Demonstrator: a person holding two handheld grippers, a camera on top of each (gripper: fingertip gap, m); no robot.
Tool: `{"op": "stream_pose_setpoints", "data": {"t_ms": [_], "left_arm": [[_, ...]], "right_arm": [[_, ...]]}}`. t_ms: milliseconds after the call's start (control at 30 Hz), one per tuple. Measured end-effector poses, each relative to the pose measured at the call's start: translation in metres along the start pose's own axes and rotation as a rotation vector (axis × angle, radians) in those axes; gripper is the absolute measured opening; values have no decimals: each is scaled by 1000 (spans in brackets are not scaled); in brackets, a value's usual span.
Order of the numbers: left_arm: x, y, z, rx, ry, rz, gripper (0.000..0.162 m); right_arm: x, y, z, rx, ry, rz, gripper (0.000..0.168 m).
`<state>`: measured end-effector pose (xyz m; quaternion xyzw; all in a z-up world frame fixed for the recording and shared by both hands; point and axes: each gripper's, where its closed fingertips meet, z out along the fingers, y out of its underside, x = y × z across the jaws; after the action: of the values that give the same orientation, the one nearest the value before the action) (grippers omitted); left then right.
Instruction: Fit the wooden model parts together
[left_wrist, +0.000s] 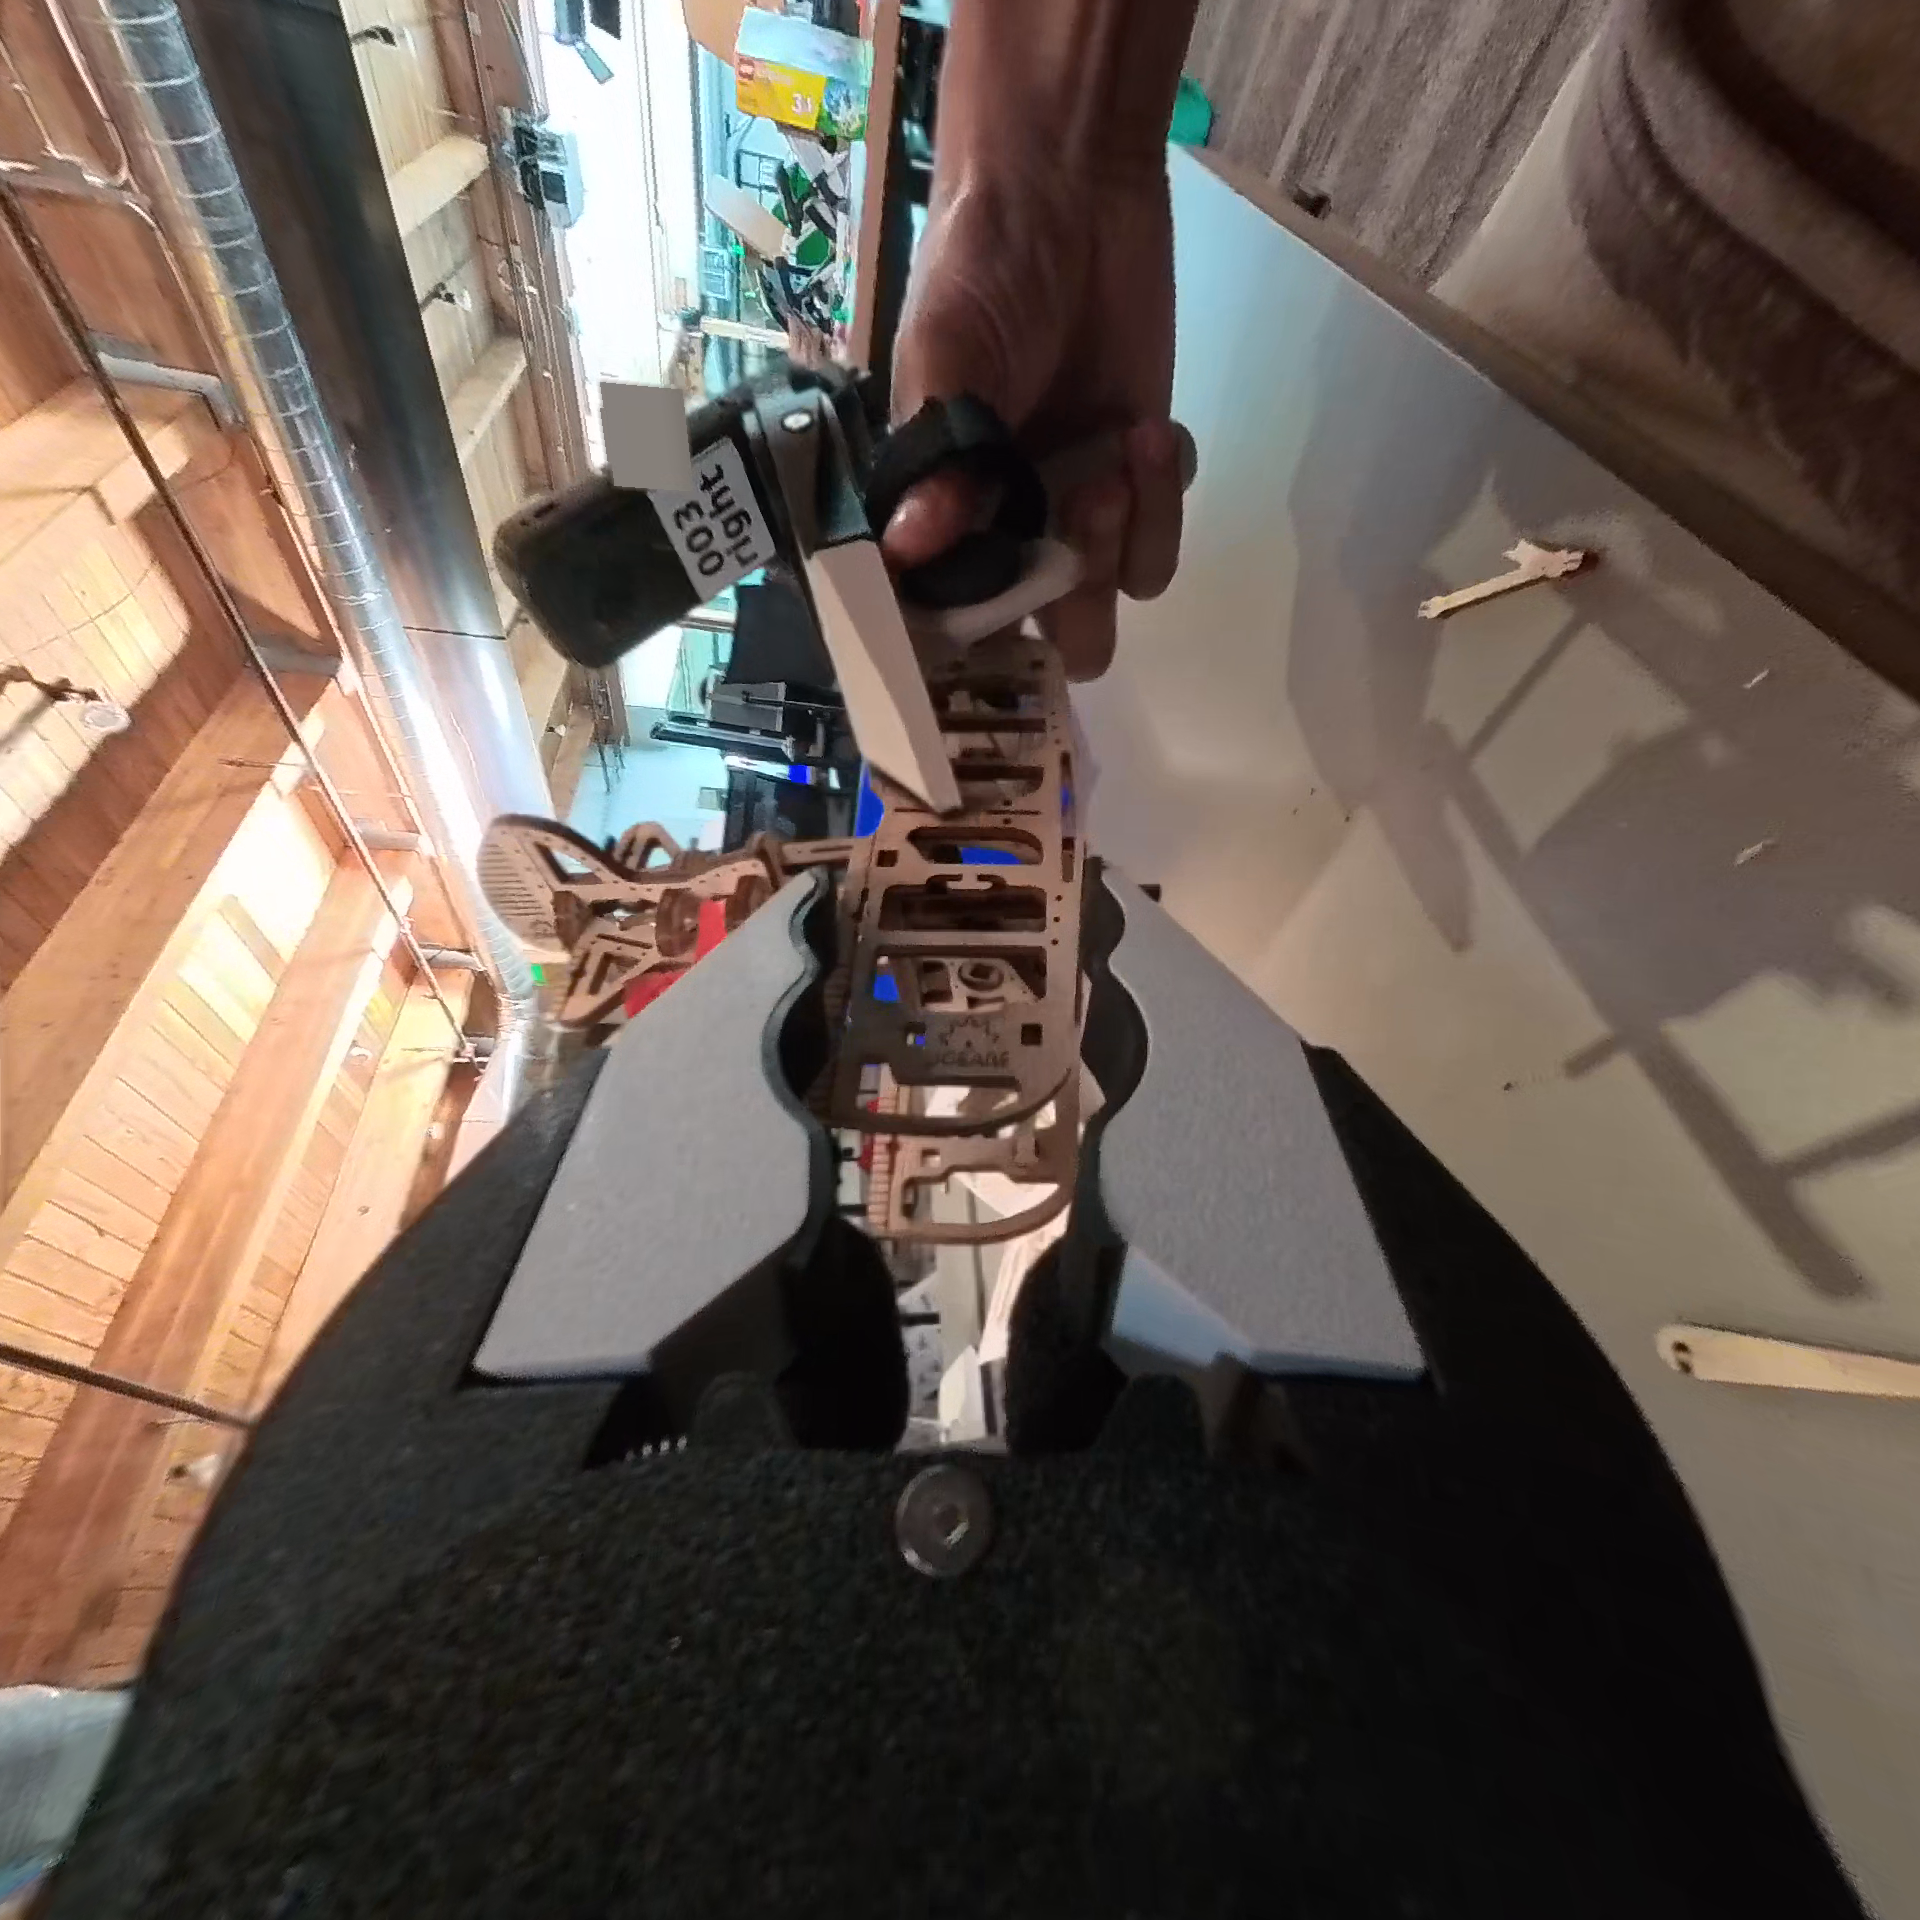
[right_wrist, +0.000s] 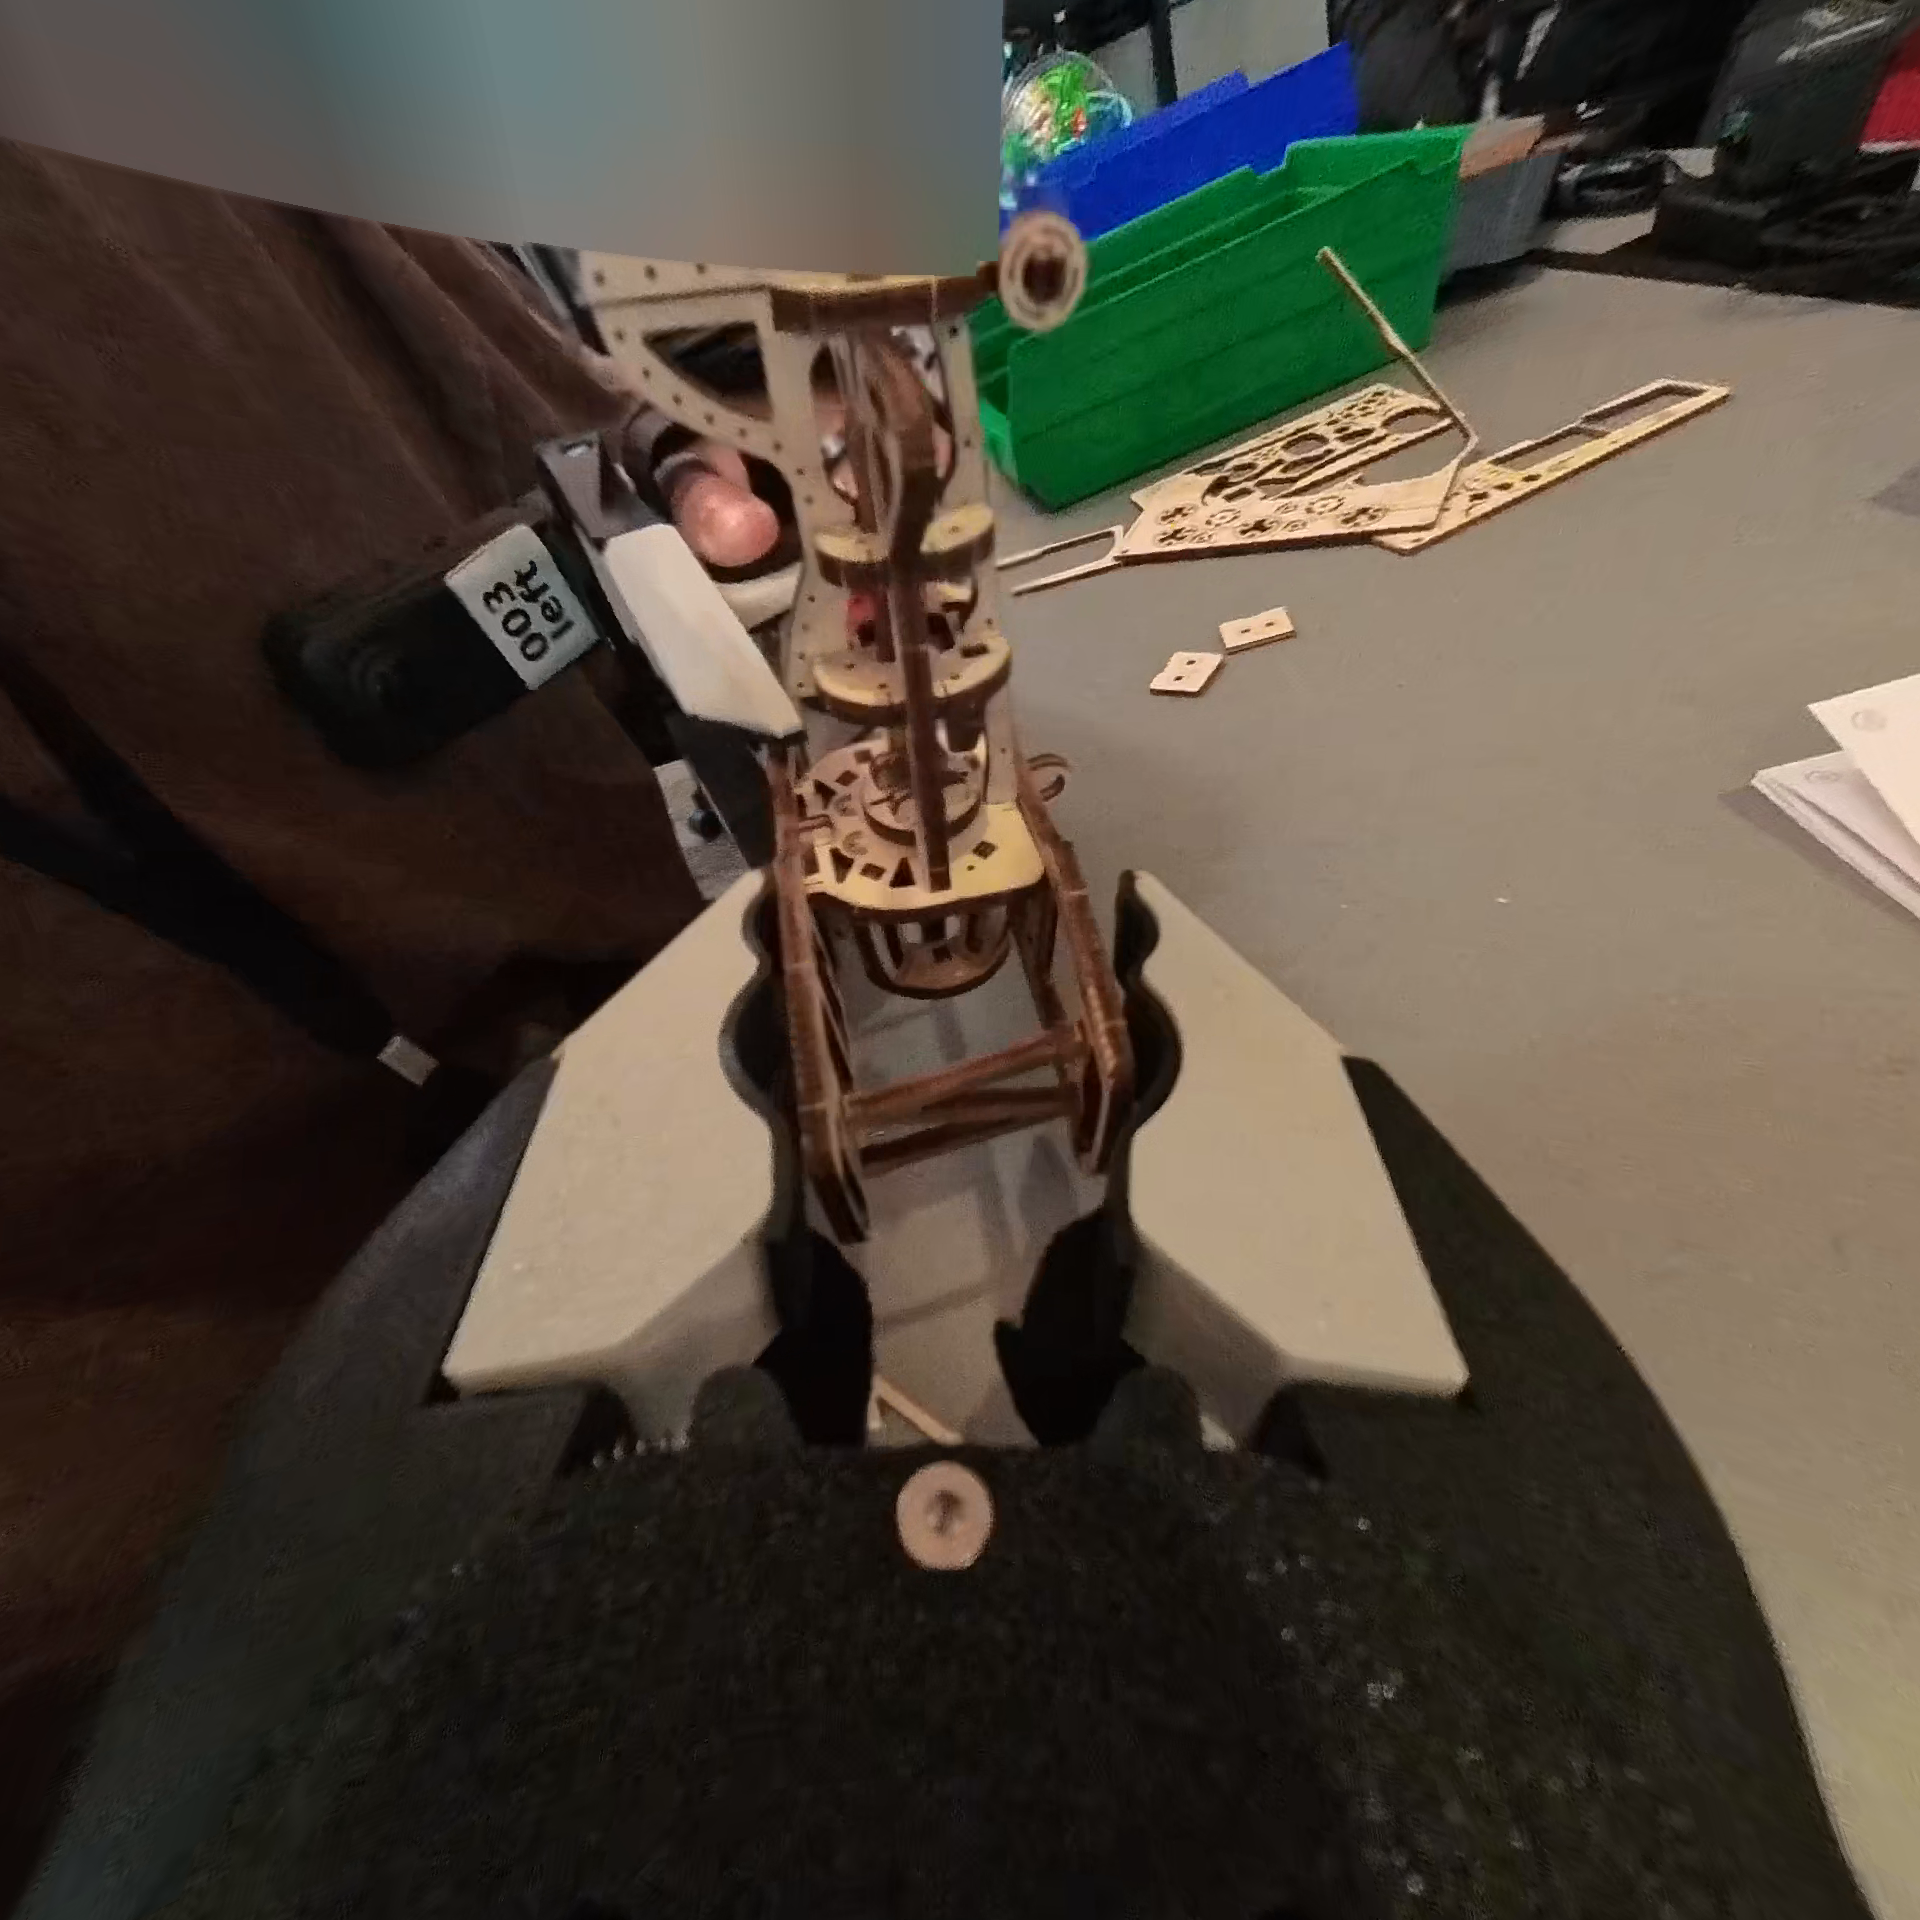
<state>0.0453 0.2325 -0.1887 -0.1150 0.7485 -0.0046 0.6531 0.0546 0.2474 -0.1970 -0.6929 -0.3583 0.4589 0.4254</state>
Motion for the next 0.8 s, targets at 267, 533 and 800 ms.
{"op": "stream_pose_setpoints", "data": {"t_ms": [267, 533, 800], "left_arm": [[2, 6, 4, -14, -2, -2, 43], [8, 13, 10, -73, -18, -5, 43], [-1, 8, 11, -43, -48, 50, 42]], "right_arm": [[6, 1, 2, -53, 38, -7, 57], [16, 2, 1, -69, 107, -12, 58], [13, 2, 5, -127, 49, -77, 60]]}}
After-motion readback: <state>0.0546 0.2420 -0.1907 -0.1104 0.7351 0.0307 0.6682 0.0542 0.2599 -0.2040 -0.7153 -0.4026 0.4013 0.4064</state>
